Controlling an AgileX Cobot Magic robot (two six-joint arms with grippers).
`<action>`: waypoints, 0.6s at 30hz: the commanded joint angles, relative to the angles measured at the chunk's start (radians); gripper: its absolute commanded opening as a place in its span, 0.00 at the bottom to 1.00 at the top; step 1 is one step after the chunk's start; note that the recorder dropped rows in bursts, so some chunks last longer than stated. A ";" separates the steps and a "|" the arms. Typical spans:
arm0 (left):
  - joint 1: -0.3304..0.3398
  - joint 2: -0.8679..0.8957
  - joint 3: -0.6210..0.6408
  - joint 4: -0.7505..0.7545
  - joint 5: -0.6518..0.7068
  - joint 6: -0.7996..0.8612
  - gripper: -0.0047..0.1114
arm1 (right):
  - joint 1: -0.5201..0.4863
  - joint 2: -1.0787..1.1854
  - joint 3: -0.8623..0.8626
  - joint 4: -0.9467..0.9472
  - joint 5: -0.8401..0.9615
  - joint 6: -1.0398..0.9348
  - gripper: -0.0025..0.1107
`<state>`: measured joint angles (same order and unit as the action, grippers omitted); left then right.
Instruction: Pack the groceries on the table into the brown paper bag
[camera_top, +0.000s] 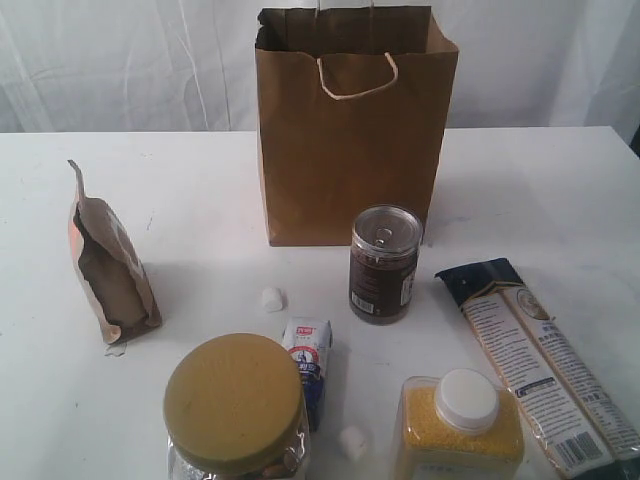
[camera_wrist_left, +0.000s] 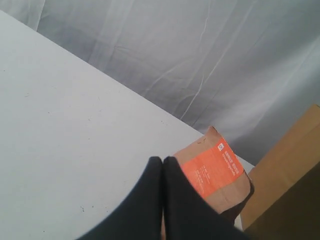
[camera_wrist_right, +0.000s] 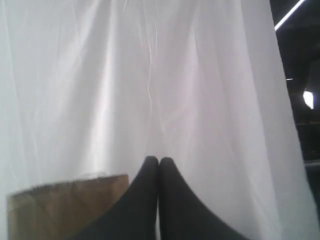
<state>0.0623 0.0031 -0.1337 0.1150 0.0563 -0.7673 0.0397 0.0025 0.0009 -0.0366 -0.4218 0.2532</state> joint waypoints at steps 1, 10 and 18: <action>-0.005 -0.003 -0.008 -0.038 -0.003 -0.003 0.04 | 0.004 -0.003 -0.001 0.016 -0.061 0.207 0.02; -0.005 -0.003 -0.089 -0.046 0.083 0.017 0.04 | 0.047 0.290 -0.474 -0.162 0.695 0.104 0.05; -0.005 -0.003 -0.136 -0.048 0.195 0.197 0.04 | 0.152 0.777 -0.910 0.119 1.248 -0.707 0.12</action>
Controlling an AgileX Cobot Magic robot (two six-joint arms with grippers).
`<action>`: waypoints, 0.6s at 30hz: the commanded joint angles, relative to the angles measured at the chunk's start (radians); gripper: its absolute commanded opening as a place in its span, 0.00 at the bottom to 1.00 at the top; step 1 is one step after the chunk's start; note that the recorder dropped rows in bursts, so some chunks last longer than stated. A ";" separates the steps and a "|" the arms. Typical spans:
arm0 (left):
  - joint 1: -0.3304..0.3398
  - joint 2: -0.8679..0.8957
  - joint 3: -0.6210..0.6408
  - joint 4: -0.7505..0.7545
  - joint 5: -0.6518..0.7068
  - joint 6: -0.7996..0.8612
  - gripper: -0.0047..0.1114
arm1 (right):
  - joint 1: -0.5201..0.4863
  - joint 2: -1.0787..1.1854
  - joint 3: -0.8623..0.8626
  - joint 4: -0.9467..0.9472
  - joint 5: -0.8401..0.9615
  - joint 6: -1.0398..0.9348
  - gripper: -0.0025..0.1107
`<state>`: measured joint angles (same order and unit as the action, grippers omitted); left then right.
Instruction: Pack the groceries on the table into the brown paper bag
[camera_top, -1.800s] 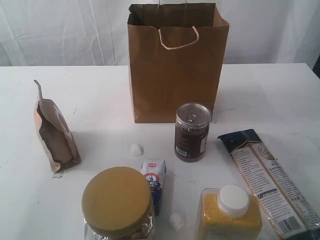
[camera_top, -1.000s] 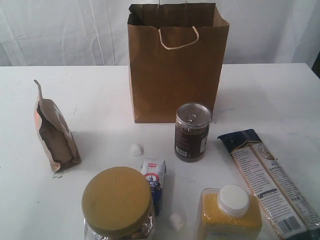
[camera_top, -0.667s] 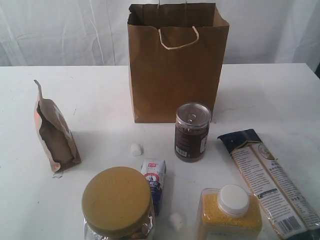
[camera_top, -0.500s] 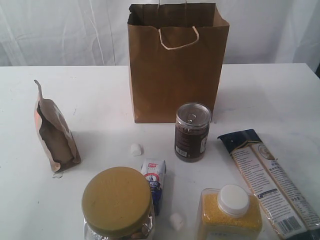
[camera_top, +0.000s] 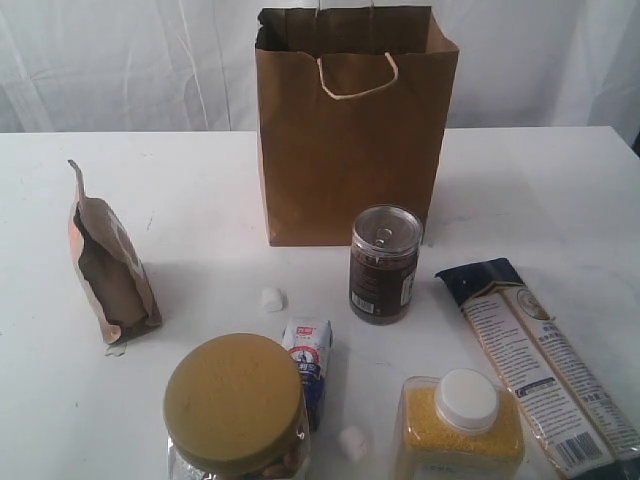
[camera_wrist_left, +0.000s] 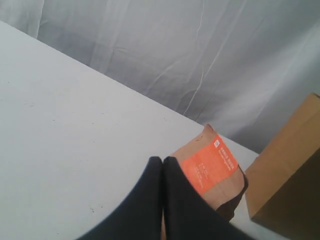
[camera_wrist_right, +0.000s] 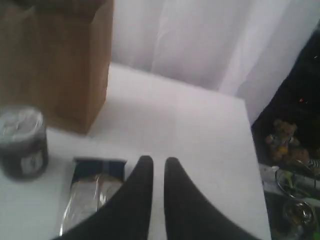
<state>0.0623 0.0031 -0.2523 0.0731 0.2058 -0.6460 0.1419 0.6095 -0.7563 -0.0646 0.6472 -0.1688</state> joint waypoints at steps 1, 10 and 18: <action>-0.005 -0.003 -0.017 -0.009 0.051 0.086 0.04 | 0.076 0.204 -0.189 0.155 0.186 -0.293 0.13; -0.005 -0.003 -0.017 -0.047 0.057 0.129 0.04 | 0.159 0.458 -0.323 0.181 0.031 -0.068 0.71; -0.005 -0.003 -0.017 -0.055 0.106 0.131 0.04 | 0.160 0.672 -0.259 0.281 0.009 0.050 0.85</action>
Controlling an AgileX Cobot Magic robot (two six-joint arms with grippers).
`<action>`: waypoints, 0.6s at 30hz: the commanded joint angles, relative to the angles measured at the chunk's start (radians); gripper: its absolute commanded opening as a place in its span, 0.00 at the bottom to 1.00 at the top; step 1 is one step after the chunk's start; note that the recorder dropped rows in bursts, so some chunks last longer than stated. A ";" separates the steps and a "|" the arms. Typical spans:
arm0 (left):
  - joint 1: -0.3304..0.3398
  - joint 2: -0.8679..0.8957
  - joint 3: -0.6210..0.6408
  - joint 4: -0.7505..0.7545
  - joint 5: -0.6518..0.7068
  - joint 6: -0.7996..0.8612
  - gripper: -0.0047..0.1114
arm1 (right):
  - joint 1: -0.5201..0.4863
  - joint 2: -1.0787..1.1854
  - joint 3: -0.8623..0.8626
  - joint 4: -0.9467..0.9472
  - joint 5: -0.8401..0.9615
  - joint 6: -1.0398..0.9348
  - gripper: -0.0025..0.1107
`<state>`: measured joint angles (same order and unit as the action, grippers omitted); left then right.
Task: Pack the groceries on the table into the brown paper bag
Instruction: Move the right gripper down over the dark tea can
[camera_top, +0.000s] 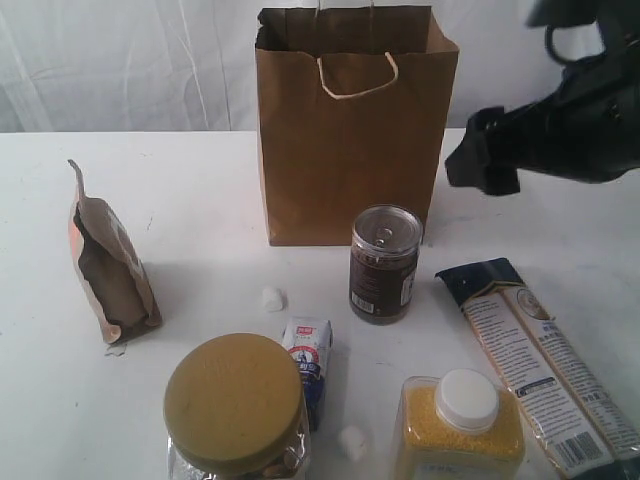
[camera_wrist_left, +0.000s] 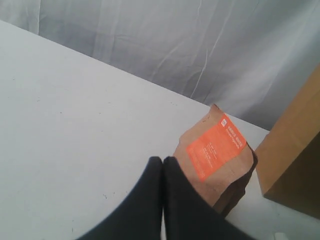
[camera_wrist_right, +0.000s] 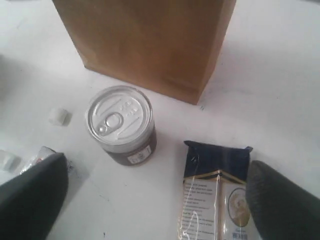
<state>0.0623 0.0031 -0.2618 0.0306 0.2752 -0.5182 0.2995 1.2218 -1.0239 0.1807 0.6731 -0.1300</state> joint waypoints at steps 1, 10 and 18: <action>-0.005 -0.003 -0.008 -0.020 0.052 0.003 0.04 | 0.002 0.078 0.009 0.064 -0.022 -0.007 0.86; -0.005 -0.003 -0.008 -0.031 0.087 0.003 0.04 | 0.002 0.111 0.010 0.204 -0.070 -0.084 0.86; -0.005 -0.003 -0.008 -0.031 0.087 0.003 0.04 | 0.002 0.133 0.012 0.233 -0.067 -0.093 0.86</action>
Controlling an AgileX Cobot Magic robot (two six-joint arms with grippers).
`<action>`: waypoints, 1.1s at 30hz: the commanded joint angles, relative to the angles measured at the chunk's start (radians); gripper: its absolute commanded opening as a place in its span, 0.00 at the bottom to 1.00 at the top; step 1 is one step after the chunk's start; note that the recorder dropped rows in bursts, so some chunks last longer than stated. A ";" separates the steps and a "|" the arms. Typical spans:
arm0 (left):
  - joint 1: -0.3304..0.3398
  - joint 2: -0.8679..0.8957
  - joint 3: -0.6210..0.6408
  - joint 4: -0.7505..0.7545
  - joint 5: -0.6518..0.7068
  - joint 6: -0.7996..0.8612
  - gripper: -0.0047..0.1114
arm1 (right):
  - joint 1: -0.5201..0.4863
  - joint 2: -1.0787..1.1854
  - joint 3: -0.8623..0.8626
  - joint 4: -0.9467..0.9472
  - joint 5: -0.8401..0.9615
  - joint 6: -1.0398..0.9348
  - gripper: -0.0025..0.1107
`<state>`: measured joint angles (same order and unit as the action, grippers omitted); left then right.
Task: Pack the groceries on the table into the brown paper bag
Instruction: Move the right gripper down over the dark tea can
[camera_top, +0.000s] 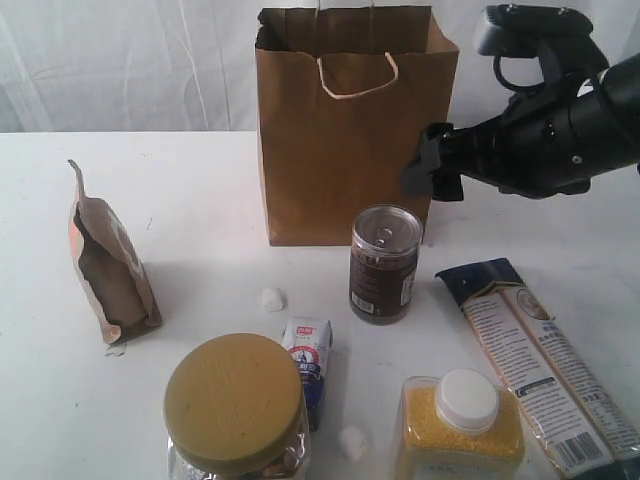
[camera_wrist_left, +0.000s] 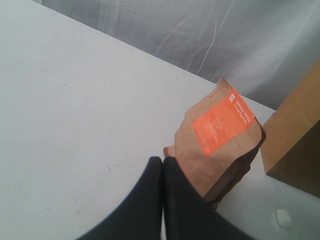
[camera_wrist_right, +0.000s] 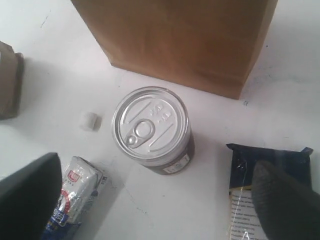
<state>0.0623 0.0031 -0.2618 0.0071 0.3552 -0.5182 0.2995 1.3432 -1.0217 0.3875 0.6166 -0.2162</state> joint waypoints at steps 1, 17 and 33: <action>-0.005 -0.003 -0.008 -0.007 0.007 0.003 0.04 | 0.002 0.016 0.010 0.030 -0.008 -0.007 0.86; -0.005 -0.003 -0.008 -0.017 0.016 0.027 0.04 | 0.062 0.184 0.010 0.064 -0.070 -0.017 0.90; -0.005 -0.003 -0.008 -0.029 0.039 0.029 0.04 | 0.151 0.256 0.010 -0.029 -0.220 -0.035 0.92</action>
<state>0.0623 0.0031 -0.2618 -0.0104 0.3865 -0.4934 0.4438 1.5860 -1.0148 0.3830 0.4221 -0.2370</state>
